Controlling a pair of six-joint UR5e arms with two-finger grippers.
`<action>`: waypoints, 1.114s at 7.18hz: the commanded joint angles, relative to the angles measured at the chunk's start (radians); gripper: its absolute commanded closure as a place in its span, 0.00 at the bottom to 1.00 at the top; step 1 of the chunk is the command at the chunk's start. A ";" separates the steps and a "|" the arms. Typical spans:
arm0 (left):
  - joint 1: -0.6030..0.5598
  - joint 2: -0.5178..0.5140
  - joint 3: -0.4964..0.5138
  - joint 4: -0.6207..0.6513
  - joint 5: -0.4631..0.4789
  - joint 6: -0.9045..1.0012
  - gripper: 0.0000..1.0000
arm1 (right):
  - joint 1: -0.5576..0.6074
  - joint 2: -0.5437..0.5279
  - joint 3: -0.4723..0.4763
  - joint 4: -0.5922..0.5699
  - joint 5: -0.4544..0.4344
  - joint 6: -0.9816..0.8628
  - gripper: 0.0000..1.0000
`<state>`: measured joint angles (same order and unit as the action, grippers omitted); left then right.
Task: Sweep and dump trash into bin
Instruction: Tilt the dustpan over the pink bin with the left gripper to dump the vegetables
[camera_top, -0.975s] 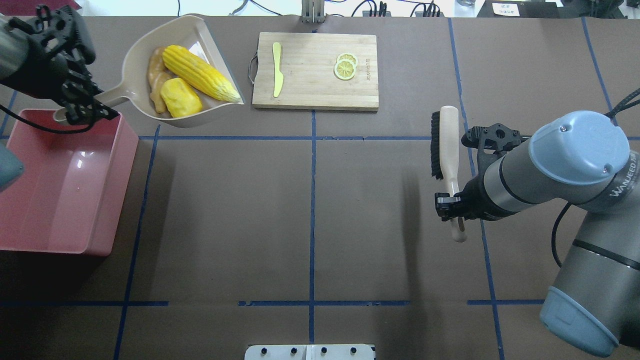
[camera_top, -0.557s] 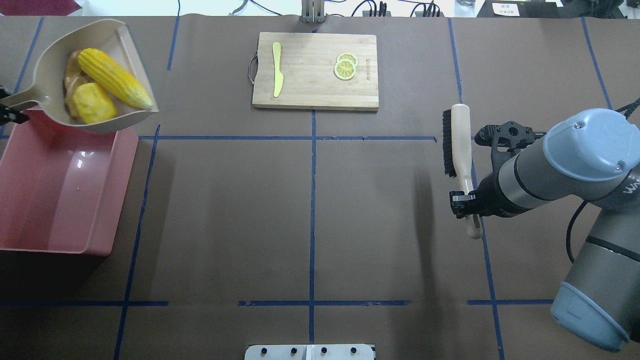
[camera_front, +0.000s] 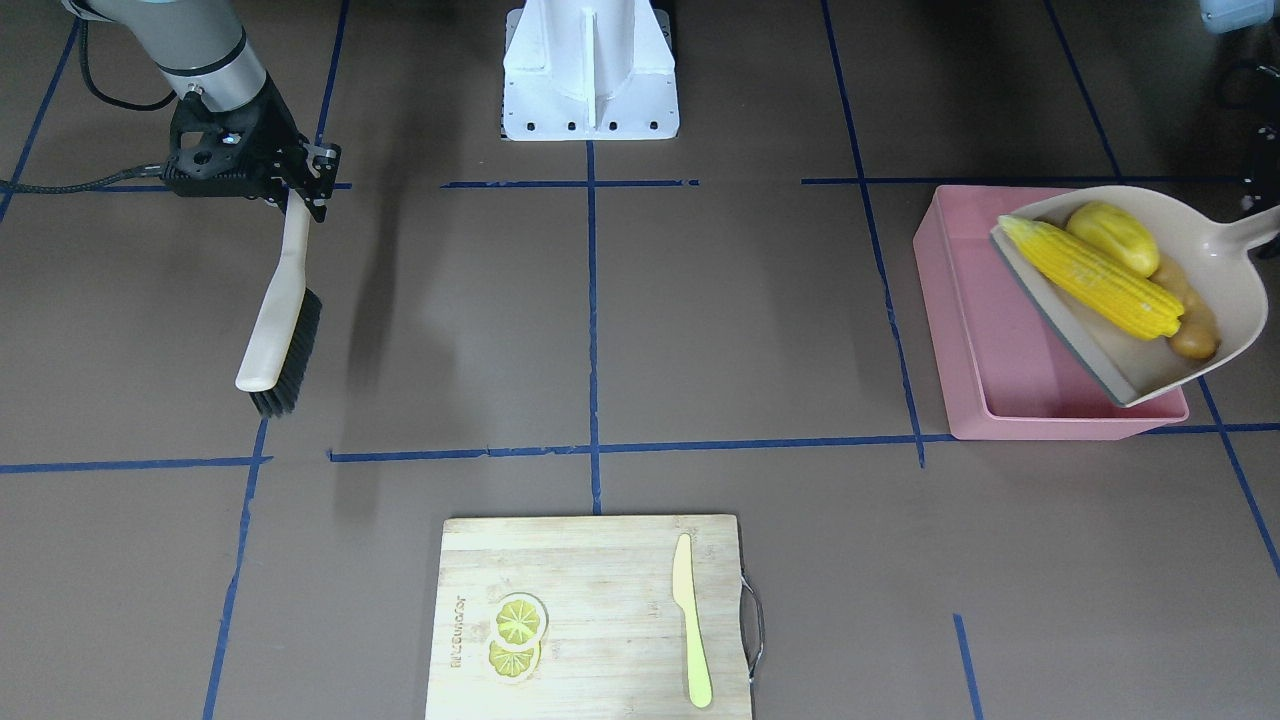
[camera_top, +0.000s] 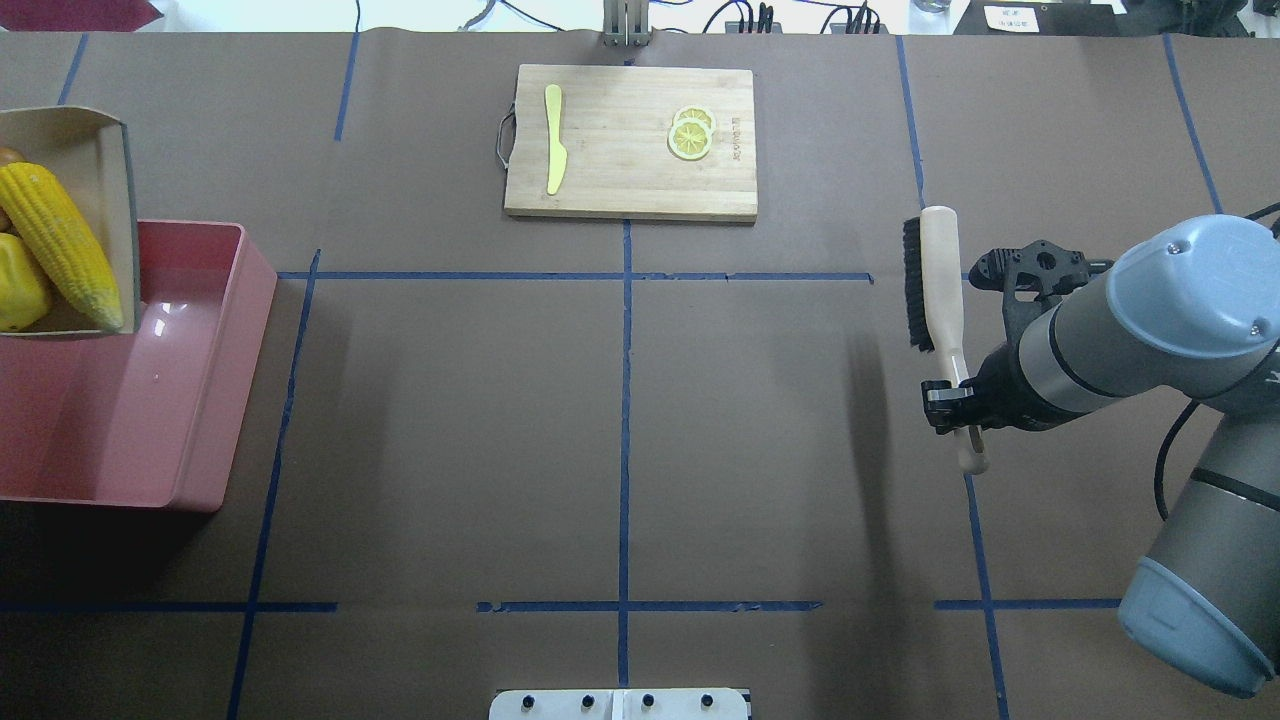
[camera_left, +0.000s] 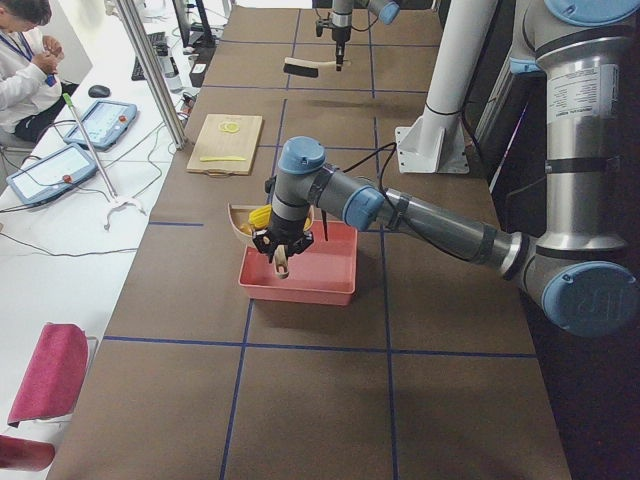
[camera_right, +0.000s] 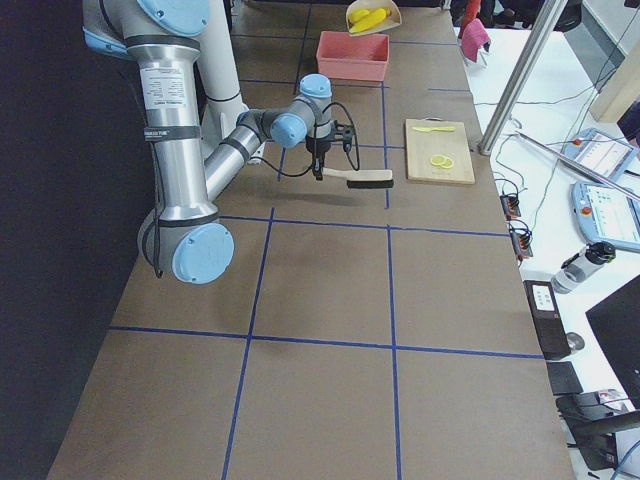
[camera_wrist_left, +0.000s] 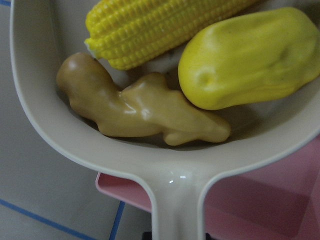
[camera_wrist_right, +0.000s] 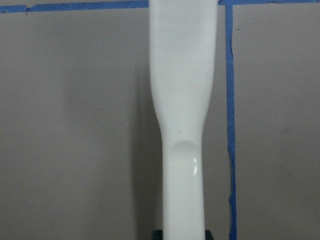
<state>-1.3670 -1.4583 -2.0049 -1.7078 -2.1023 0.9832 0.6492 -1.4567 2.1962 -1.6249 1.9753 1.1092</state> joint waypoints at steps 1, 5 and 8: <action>0.014 0.018 -0.001 0.005 0.207 0.145 0.72 | 0.001 -0.007 -0.001 0.000 -0.006 -0.003 1.00; 0.117 0.010 -0.005 0.030 0.429 0.357 0.66 | -0.003 0.002 -0.023 0.005 -0.009 -0.002 1.00; 0.120 0.013 -0.012 0.031 0.496 0.419 0.66 | -0.005 0.010 -0.021 0.005 -0.009 0.000 1.00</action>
<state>-1.2486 -1.4466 -2.0159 -1.6778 -1.6160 1.3875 0.6446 -1.4489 2.1751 -1.6204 1.9666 1.1089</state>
